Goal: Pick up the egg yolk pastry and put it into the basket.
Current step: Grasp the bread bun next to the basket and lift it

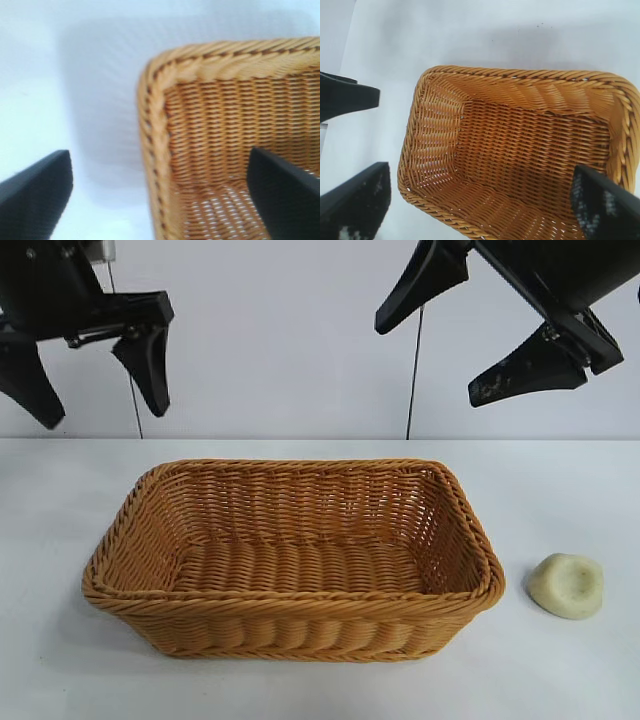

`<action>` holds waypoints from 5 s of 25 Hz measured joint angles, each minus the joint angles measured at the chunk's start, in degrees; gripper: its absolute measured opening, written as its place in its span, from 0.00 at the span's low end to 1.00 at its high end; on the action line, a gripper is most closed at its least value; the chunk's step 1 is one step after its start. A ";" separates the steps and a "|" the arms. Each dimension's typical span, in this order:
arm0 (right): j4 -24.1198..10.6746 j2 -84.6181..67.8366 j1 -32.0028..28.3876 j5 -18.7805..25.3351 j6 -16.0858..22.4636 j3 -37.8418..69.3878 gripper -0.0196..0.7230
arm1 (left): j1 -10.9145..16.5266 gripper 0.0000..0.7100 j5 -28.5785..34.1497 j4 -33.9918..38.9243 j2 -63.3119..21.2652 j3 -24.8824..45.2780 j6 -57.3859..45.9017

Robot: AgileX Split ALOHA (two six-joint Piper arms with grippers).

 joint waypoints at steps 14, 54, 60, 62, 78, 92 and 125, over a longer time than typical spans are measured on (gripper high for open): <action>0.00 0.00 0.00 0.00 0.00 0.00 0.96 | 6.62 0.95 6.60 2.25 -0.81 0.08 3.27; -0.11 0.00 0.00 1.50 0.00 0.00 0.96 | 7.31 0.95 -1.12 2.25 -95.74 60.65 5.13; -0.11 0.00 0.00 1.50 0.00 0.00 0.96 | 10.42 0.95 -1.23 2.25 -99.57 60.70 5.13; -0.11 0.00 0.00 1.50 0.00 0.00 0.96 | 10.42 0.95 -1.23 2.25 -102.35 60.70 5.13; -26.51 0.00 -3.29 3.90 14.78 -0.28 0.96 | 10.42 0.95 -1.01 2.25 -106.50 60.70 5.13; -33.69 3.87 -11.97 5.78 19.14 -0.28 0.96 | 10.42 0.95 -1.01 2.25 -106.50 60.70 5.13; -33.69 21.49 -11.97 3.67 17.97 -0.32 0.21 | 10.42 0.95 -0.94 2.25 -106.50 60.70 5.08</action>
